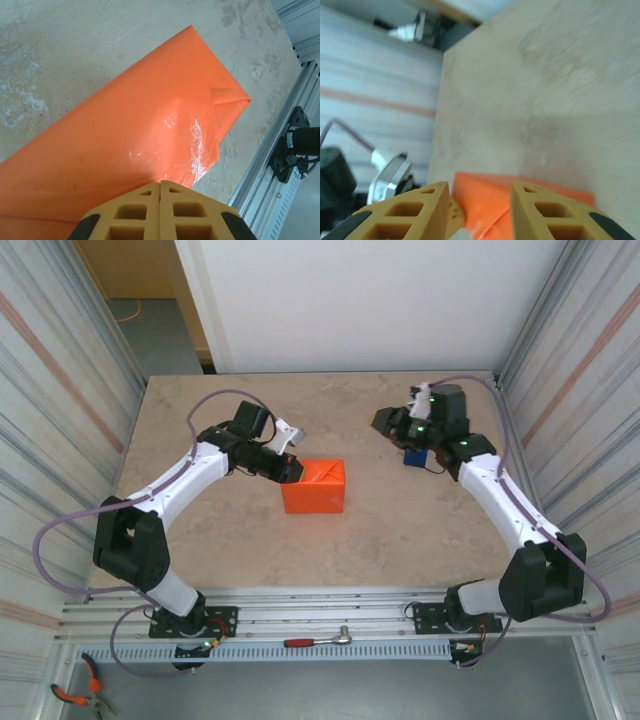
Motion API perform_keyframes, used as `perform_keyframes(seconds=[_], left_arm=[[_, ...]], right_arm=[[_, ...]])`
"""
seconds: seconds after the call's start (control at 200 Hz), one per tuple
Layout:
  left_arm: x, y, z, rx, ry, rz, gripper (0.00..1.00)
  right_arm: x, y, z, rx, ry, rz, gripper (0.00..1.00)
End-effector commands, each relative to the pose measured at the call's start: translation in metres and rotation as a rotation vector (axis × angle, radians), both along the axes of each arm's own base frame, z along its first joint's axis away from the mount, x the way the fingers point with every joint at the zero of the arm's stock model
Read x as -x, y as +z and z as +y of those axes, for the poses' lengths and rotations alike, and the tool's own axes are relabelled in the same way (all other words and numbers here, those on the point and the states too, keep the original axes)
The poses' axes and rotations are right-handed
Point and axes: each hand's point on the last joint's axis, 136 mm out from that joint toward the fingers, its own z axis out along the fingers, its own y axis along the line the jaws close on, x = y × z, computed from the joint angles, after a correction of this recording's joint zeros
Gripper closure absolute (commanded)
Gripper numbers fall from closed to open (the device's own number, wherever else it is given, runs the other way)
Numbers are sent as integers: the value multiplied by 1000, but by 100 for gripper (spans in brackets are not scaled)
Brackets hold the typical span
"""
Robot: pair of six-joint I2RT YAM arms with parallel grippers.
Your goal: Wrap the gift box in paper
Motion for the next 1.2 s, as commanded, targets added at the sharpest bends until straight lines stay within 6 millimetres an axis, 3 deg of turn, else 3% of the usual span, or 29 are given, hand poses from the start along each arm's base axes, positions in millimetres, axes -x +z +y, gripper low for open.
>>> perform_keyframes(seconds=[0.0, 0.08, 0.23, 0.566, 0.812, 1.193], left_arm=[[10, -13, 1, -17, -7, 39, 99], [10, -13, 1, -14, -7, 37, 99], [12, -11, 1, -9, -10, 29, 100], [14, -14, 3, -11, -6, 18, 100], [15, -13, 3, -5, -7, 12, 100], [16, -16, 3, -7, -9, 15, 100]], right_arm=[[0, -32, -46, 69, -133, 80, 63], [-6, -39, -77, 107, -219, 62, 64], [-12, -47, -117, 124, -306, 51, 62], [-27, -86, -162, 25, -292, 186, 58], [-35, -123, -169, -2, -294, 263, 58], [-53, -147, -164, -52, -243, 298, 58]])
